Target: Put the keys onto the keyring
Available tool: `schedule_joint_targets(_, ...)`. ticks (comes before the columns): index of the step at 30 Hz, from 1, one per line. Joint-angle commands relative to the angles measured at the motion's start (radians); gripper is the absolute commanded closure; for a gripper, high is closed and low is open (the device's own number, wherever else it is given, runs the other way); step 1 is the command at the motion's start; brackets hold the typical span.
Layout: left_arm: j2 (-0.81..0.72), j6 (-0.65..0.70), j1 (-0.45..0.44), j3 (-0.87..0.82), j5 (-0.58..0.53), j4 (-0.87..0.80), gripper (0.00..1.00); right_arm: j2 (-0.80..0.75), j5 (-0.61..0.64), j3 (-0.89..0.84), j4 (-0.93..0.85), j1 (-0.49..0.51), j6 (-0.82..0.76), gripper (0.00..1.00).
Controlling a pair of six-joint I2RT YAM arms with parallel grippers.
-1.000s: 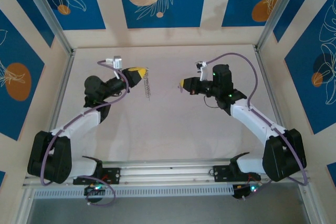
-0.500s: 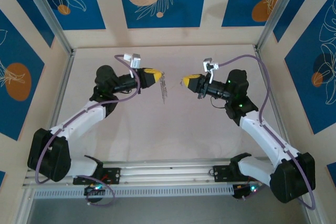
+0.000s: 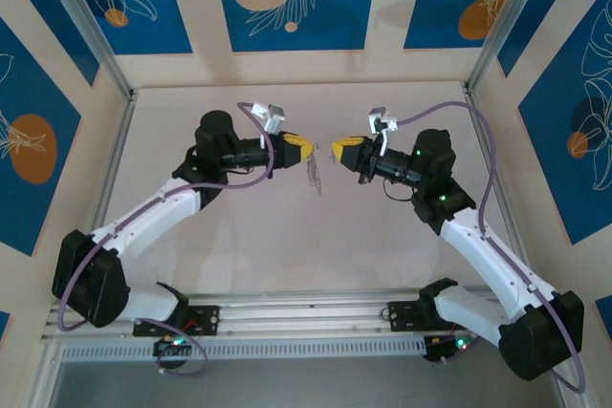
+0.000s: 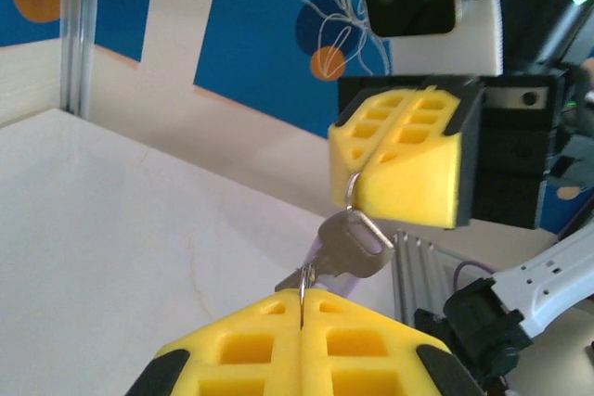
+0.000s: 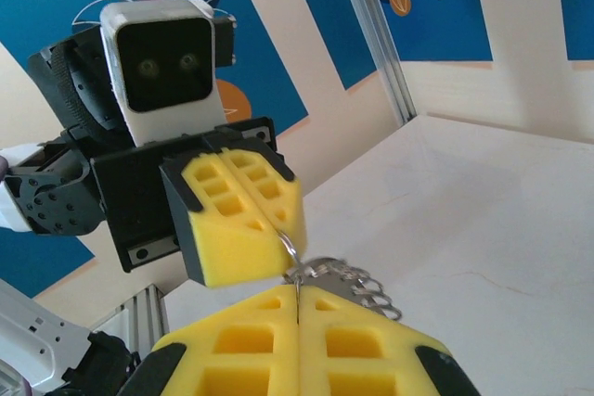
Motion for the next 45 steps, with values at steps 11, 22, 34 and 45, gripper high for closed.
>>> schedule_joint_targets(11,-0.070,0.313,-0.097,0.063,-0.255,-0.207,1.00,0.062,-0.010,0.067,-0.062,0.029,-0.048,1.00)
schedule_joint_targets(22,-0.065,0.352,-0.116,0.061,-0.295,-0.203,1.00,0.094,-0.058,0.081,-0.086,0.028,-0.054,1.00)
schedule_joint_targets(34,-0.063,0.361,-0.116,0.057,-0.294,-0.194,1.00,0.128,-0.081,0.093,-0.085,0.032,-0.047,1.00)
schedule_joint_targets(45,-0.060,0.364,-0.120,0.057,-0.283,-0.191,1.00,0.143,-0.084,0.119,-0.097,0.044,-0.051,1.00)
